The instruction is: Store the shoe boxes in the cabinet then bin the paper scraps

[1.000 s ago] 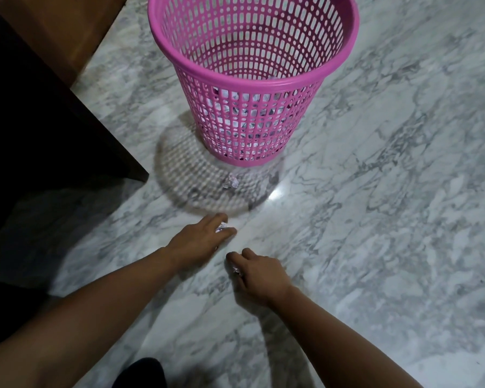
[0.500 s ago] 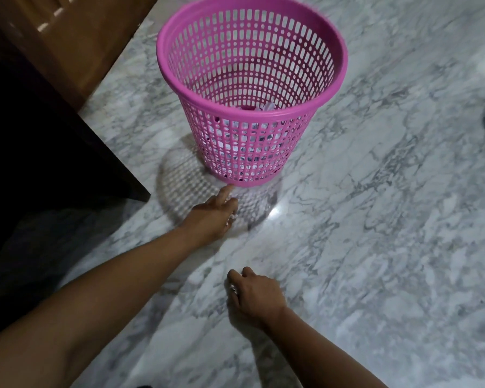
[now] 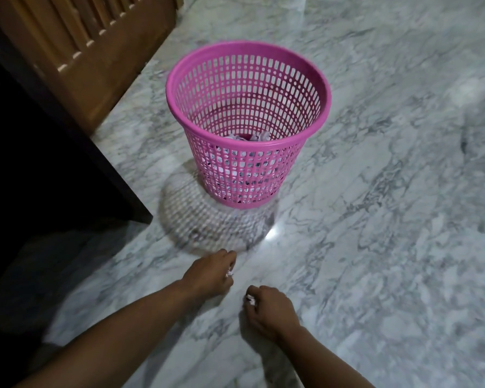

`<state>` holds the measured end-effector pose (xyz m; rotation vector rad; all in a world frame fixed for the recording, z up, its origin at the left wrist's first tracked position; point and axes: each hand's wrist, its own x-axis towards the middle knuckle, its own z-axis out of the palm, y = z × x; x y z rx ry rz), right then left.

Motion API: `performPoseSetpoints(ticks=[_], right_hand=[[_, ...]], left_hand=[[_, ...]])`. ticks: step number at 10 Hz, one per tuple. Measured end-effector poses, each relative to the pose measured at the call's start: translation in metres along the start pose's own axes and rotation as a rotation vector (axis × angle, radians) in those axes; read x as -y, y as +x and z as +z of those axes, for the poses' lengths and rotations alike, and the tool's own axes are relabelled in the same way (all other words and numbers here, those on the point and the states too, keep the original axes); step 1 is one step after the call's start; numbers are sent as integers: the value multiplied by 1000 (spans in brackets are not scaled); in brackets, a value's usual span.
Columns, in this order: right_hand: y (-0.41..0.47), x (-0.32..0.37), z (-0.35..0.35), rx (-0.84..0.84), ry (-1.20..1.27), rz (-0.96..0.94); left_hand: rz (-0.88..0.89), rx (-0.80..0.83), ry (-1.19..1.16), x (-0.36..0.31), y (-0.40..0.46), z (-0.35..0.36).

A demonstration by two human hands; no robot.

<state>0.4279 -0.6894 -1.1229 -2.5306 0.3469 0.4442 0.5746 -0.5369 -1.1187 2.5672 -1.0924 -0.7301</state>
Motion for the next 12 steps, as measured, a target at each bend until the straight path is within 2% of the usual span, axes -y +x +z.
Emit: performPoseSetpoints(ticks=[1, 2, 3, 4, 5, 6, 7, 8, 9, 10, 11, 12], right_hand=[[4, 4, -16, -137, 165, 55], [10, 20, -54, -308, 411, 1], [16, 55, -119, -494, 643, -148], [23, 95, -202, -699, 673, -387], [48, 126, -284, -848, 588, -443], [87, 144, -342, -901, 508, -358], [114, 146, -375, -606, 271, -152], [124, 140, -381, -324, 104, -98], [125, 127, -375, -393, -21, -130], [126, 111, -363, -426, -100, -191], [117, 97, -358, -514, -36, -253], [99, 83, -350, -728, 131, -316]], left_hand=[[6, -54, -115, -14, -19, -8], [7, -263, -377, -40, -29, -42], [51, -557, -632, -73, -33, -105], [177, -825, -735, -99, -27, -183], [176, -1029, -697, -112, 1, -261], [93, -1113, -634, -113, 40, -320], [-96, -853, -387, -111, 77, -347], [-331, -410, -138, -104, 107, -349], [-338, -251, 139, -107, 123, -335], [-288, -232, 243, -109, 122, -324], [-264, -287, 99, -120, 109, -316], [-129, -609, -141, -135, 95, -305]])
